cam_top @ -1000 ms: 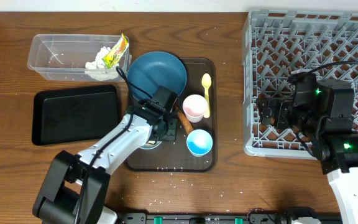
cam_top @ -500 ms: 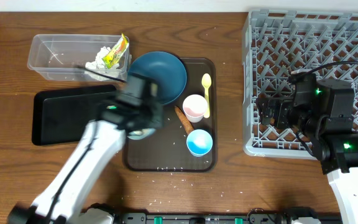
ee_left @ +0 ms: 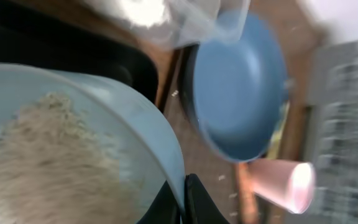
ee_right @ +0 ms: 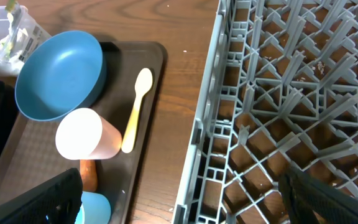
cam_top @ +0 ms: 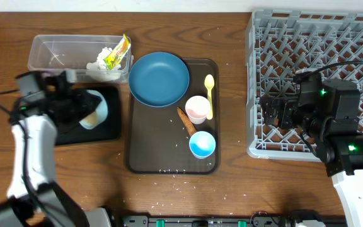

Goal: Sort waste into correct bins and load items into the dishwasher rack
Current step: 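Tip the bowl over the black tray to pour out the rice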

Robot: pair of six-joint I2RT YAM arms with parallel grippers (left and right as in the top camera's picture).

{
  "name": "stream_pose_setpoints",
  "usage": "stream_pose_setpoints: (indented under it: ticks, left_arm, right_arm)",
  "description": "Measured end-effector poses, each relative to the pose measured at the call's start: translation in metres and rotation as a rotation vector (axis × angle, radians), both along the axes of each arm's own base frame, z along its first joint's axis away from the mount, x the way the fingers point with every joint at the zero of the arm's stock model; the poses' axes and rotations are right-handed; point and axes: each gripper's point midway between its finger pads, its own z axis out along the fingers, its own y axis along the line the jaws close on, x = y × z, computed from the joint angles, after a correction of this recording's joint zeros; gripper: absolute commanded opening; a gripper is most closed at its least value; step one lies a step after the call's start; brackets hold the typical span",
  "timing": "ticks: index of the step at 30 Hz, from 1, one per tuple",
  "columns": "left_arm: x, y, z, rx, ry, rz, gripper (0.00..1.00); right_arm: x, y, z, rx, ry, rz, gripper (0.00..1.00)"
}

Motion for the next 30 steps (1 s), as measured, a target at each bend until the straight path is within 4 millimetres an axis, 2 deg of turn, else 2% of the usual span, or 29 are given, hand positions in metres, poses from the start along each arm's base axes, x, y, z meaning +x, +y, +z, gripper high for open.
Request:
stream_pose_setpoints:
  ticks: [4, 8, 11, 19, 30]
  left_arm:
    - [0.006, 0.02, 0.001, -0.235, -0.082, 0.015, 0.06]
    - [0.003, 0.035, 0.012, -0.472, -0.175, 0.025, 0.06]
    - [-0.001, 0.047, 0.021, -0.58, -0.208, 0.053, 0.06]
    - [-0.007, 0.065, 0.036, -0.72, -0.204, 0.128, 0.06]
    - [0.005, 0.077, 0.047, -0.758, -0.213, 0.143, 0.06]
  right_arm:
    - [0.0, 0.0, 0.0, 0.0, 0.0, 0.0, 0.99]
    - [0.0, 0.0, 0.0, 0.0, 0.0, 0.0, 0.99]
    - [0.0, 0.0, 0.0, 0.0, 0.0, 0.0, 0.99]
    - [0.0, 0.0, 0.0, 0.0, 0.0, 0.0, 0.99]
    - [0.0, 0.0, 0.0, 0.0, -0.001, 0.0, 0.99]
